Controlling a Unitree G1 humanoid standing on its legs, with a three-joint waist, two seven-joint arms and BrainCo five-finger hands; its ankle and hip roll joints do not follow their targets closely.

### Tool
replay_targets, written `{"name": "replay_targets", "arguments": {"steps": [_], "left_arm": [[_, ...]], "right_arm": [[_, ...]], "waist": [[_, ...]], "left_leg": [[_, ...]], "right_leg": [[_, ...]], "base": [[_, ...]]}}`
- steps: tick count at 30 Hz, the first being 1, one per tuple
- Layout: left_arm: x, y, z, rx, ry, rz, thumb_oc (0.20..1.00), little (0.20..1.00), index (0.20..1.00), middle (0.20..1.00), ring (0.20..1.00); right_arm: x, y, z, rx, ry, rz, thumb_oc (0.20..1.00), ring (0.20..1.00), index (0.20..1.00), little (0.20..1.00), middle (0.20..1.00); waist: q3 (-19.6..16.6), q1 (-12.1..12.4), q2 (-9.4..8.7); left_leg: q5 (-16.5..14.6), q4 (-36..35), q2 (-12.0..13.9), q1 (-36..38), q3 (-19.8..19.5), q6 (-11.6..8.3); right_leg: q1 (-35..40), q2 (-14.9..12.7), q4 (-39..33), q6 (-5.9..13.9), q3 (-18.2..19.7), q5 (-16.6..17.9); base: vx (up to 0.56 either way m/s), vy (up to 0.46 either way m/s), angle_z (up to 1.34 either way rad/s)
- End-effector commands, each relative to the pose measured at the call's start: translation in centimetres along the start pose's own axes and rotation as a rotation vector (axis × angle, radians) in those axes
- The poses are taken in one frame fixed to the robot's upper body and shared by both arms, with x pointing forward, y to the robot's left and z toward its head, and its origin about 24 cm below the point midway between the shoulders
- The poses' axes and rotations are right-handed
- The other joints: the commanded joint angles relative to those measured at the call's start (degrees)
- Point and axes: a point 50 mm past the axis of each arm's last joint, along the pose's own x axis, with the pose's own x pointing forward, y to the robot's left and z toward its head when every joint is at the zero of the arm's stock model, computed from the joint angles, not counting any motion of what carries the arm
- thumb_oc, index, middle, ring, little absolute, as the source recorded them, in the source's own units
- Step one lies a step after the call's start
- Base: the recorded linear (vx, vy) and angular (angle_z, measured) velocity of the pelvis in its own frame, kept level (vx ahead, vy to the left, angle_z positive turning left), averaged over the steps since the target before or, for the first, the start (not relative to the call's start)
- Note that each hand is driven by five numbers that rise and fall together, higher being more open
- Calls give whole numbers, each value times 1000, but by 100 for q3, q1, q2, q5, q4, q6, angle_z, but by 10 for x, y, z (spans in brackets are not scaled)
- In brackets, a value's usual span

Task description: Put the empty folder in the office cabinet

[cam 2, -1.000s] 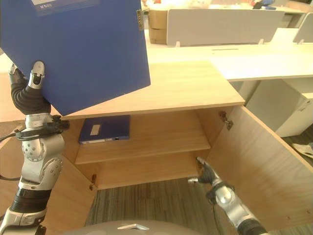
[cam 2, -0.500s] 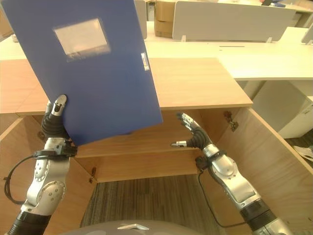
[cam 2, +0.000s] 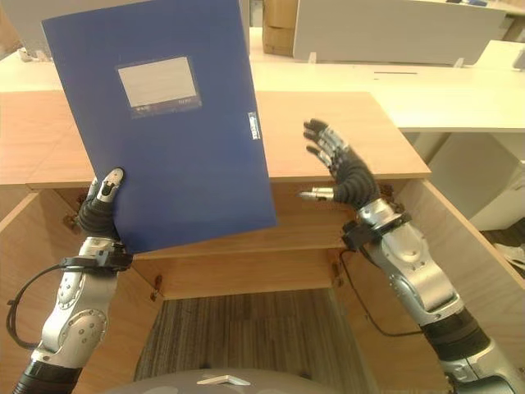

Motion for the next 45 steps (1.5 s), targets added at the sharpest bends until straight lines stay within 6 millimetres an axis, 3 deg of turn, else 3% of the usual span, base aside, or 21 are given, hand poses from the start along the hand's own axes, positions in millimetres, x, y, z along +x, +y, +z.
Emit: {"name": "replay_targets", "arguments": {"steps": [1,13,23,31,45], "left_arm": [[13,-5,20,75,-63,-106,200,200,200,200,200],[16,-16,13,96,14,-208,200,200,200,200,200],[24,-23,12,121,15,-256,200,200,200,200,200],[26,-24,13,150,21,-272,200,200,200,200,200],[21,-20,17,182,15,-285,200,200,200,200,200]], "right_arm": [[16,-10,20,-8,-116,-11,1000,1000,1000,1000,1000],[57,-12,-15,145,111,80,1000,1000,1000,1000,1000],[85,-5,-27,215,191,105,1000,1000,1000,1000,1000],[96,-4,-14,209,180,162,1000,1000,1000,1000,1000],[72,2,32,137,123,383,1000,1000,1000,1000,1000]], "waist": [[-277,157,-134],[-282,274,-175],[-281,319,-178],[-282,313,-180],[-306,241,-206]], "left_leg": [[-595,-47,-26,231,-176,21],[-545,-47,23,238,-168,-41],[-532,-47,37,246,-161,-69],[-519,-47,44,226,-176,-85],[-503,-47,62,204,-169,-125]], "right_leg": [[-229,-454,170,368,81,252],[-223,-405,156,337,83,275],[-230,-381,149,315,100,281],[-232,-368,138,310,85,291],[-243,-347,111,335,71,288]], "base": [[4,-4,-3],[0,0,0],[0,0,0],[0,0,0],[1,0,-1]]}}
